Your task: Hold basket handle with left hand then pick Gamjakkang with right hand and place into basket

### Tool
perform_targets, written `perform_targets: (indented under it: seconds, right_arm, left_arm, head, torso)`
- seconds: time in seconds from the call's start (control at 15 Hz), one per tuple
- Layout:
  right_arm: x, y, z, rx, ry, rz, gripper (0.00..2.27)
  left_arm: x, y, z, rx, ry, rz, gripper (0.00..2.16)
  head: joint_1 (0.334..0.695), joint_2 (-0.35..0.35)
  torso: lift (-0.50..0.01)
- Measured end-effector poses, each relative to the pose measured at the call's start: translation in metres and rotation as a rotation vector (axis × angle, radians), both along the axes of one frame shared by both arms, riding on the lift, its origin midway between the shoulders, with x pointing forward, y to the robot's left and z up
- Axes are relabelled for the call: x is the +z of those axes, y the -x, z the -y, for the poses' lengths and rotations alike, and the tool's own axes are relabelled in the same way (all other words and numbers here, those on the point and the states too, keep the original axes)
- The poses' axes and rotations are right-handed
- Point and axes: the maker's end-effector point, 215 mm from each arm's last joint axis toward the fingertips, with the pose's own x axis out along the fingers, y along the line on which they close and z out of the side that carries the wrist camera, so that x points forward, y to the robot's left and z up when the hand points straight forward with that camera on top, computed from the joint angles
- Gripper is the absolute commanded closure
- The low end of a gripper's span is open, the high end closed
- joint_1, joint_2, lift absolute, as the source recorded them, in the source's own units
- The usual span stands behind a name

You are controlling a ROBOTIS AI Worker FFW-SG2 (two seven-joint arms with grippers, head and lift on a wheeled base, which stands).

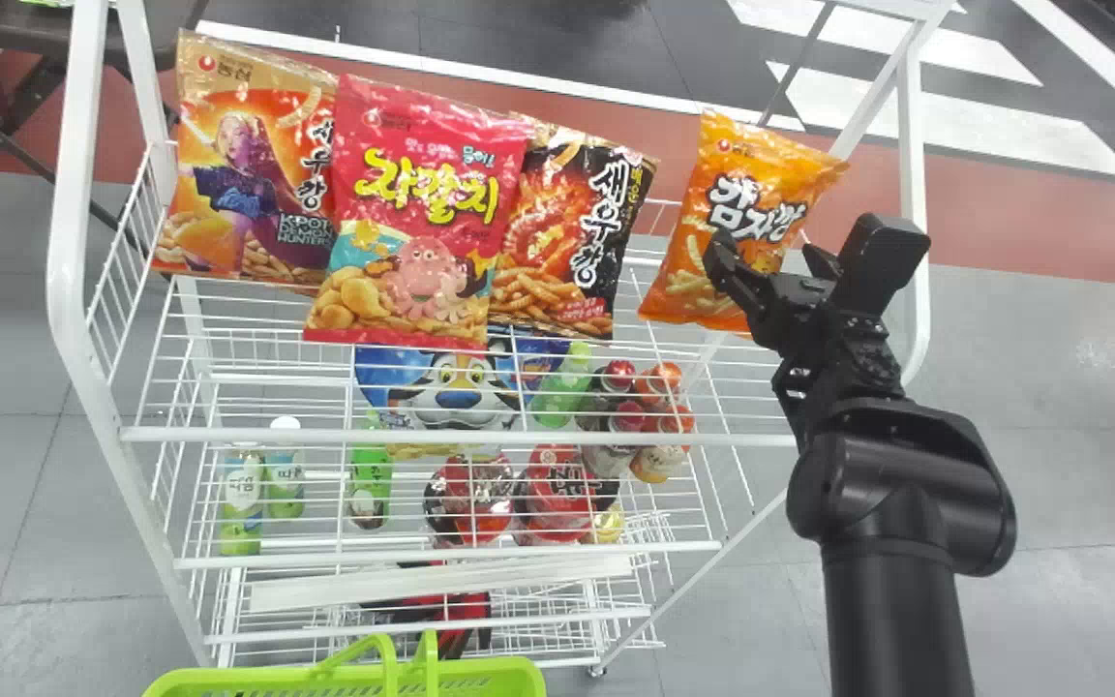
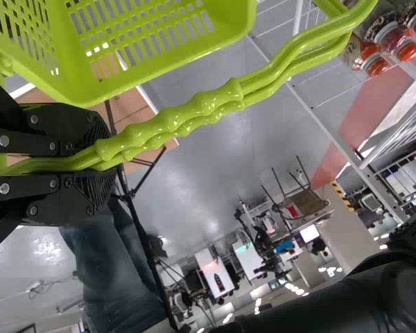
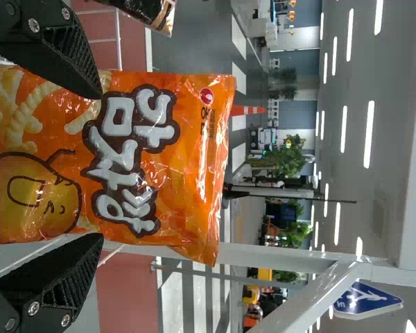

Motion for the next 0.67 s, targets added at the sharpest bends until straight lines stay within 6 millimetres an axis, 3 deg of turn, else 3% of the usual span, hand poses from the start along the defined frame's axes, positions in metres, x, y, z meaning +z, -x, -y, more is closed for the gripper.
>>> perform_targets:
  seconds: [0.4, 0.47, 0.53, 0.6, 0.67]
  right_arm:
    - [-0.016, -0.021, 0.007, -0.008, 0.003, -0.05, 0.22]
    - [-0.018, -0.024, 0.008, -0.009, 0.003, -0.057, 0.38]
    - [-0.019, -0.026, 0.009, -0.006, 0.004, -0.061, 0.86]
    - [-0.02, -0.03, 0.006, 0.012, -0.001, -0.066, 1.82]
    - [-0.021, -0.032, 0.006, 0.025, -0.009, -0.074, 2.25]
  left_arm:
    - [0.001, 0.002, 0.0, -0.005, -0.002, -0.007, 2.15]
    - [0.0, 0.002, 0.0, -0.005, -0.002, -0.01, 2.15]
    - [0.0, 0.002, 0.0, -0.005, -0.002, -0.011, 2.15]
    - [0.0, 0.002, 0.0, -0.005, -0.002, -0.011, 2.15]
    - [0.0, 0.002, 0.0, -0.005, -0.003, -0.011, 2.15]
  head:
    - [0.695, -0.35]
    - [0.695, -0.35]
    - [0.695, -0.35]
    - [0.695, -0.35]
    - [0.695, -0.35]
  torso:
    - [-0.019]
    - [-0.019]
    - [-0.019]
    - [-0.019]
    - [-0.019]
